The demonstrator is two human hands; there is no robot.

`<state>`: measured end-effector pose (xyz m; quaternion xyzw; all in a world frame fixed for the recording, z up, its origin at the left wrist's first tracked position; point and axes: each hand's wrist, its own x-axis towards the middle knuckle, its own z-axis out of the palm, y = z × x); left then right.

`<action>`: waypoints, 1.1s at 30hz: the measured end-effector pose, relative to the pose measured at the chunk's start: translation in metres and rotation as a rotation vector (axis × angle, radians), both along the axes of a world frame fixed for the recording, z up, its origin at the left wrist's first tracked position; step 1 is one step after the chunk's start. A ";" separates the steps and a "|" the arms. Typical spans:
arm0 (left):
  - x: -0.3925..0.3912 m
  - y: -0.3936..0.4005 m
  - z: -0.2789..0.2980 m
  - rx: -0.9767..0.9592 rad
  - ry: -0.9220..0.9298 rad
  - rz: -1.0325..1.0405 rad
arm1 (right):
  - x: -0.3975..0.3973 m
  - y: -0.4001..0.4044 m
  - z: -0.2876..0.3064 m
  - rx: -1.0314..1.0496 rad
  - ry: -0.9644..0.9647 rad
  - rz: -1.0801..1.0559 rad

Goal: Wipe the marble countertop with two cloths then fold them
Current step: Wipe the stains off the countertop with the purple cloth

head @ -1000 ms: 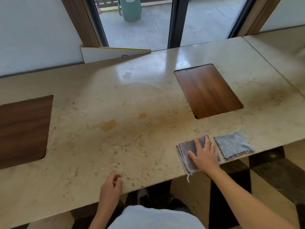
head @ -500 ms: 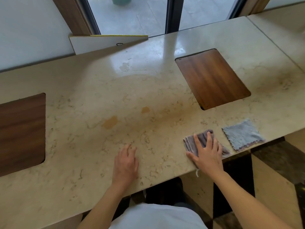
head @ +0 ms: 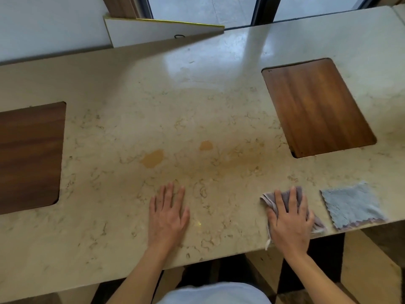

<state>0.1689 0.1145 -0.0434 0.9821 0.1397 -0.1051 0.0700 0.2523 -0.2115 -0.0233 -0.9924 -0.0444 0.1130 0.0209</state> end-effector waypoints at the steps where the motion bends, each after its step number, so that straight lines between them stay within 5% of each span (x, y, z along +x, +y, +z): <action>1: 0.000 -0.001 0.000 0.004 -0.005 0.001 | 0.004 0.000 -0.001 0.001 0.005 0.014; 19: 0.001 -0.004 0.003 0.041 -0.074 0.013 | 0.102 0.108 -0.004 0.112 -0.037 -0.012; 25: 0.002 -0.002 0.001 0.017 -0.129 0.012 | 0.033 0.163 -0.011 0.195 -0.021 0.674; 27: 0.000 -0.001 0.000 0.018 -0.145 0.009 | 0.029 0.153 -0.013 0.210 -0.035 0.751; 33: -0.001 -0.001 -0.002 0.016 -0.146 0.004 | 0.076 0.111 -0.009 0.187 -0.087 0.494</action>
